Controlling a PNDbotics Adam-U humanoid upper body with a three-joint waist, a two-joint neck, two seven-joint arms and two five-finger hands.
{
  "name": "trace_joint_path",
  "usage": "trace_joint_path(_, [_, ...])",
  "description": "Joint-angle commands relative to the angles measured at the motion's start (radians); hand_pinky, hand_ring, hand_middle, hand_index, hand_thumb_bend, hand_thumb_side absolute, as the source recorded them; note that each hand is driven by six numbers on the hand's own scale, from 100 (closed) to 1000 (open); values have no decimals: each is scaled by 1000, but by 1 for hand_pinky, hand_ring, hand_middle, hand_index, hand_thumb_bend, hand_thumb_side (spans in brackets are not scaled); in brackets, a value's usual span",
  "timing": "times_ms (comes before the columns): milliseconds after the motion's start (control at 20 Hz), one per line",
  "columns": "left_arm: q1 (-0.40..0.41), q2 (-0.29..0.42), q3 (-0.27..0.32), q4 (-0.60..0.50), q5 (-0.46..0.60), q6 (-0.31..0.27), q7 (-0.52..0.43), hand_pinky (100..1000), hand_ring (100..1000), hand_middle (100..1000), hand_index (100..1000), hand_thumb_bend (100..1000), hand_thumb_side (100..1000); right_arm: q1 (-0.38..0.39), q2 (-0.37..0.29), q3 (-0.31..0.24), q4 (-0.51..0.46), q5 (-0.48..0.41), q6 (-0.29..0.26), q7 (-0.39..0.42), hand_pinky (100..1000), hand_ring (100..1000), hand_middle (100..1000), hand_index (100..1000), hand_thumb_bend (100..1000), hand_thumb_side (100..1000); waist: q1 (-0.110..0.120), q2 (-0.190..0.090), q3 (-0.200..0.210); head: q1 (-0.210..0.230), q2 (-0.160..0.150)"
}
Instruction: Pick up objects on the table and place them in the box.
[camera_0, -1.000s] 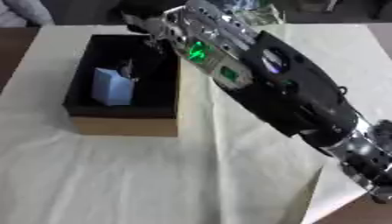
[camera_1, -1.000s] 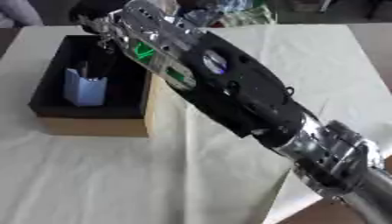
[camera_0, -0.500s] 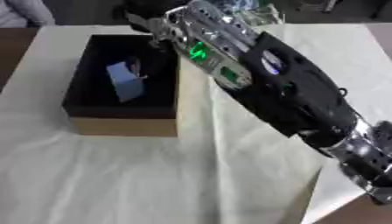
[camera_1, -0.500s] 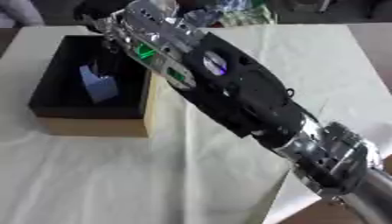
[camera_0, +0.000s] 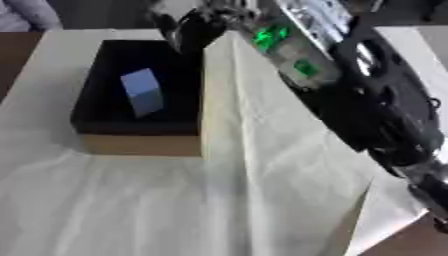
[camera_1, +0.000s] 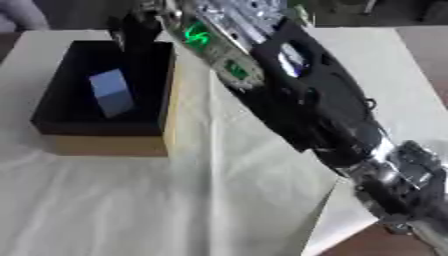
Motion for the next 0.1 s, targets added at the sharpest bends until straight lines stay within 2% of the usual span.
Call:
trace_joint_path(50, [-6,13,9,-19,-4,-4,5,965,705,660,849,100,542,19,-76,-81,-111,-10,220,114,874,853,754,807,100,132,5,-20,-1,11,-10])
trace_joint_path(100, [-6,13,10,-19,-5,-5,7,965,705,660,849,100,542,36,-91,-101,-117,-37,210,69,876,847,748,806,100,146,5,-20,-2,13,-10])
